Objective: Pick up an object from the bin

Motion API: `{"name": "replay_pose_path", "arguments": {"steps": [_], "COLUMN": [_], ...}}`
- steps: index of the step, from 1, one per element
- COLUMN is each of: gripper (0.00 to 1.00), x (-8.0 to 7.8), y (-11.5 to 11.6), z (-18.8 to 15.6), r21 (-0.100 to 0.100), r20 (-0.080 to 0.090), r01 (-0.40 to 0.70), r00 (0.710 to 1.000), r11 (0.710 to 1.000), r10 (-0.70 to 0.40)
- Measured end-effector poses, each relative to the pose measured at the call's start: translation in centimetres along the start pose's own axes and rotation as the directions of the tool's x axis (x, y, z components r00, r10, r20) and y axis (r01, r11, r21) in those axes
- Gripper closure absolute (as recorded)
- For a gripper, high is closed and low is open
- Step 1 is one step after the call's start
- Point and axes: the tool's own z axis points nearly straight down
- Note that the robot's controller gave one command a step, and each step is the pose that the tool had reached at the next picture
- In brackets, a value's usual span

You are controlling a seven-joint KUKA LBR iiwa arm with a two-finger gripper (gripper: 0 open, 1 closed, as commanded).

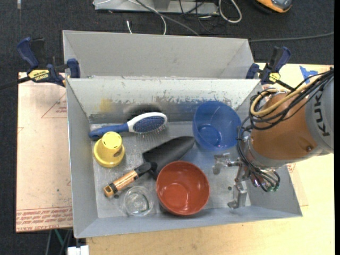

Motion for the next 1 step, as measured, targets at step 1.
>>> {"name": "replay_pose_path", "arguments": {"steps": [1], "gripper": [0.0], "x": [-14.22], "y": [1.55], "z": [1.98], "r21": [-0.003], "r20": [0.003], "r01": [0.016], "r00": [1.0], "r11": [1.0], "r10": [-0.016]}}
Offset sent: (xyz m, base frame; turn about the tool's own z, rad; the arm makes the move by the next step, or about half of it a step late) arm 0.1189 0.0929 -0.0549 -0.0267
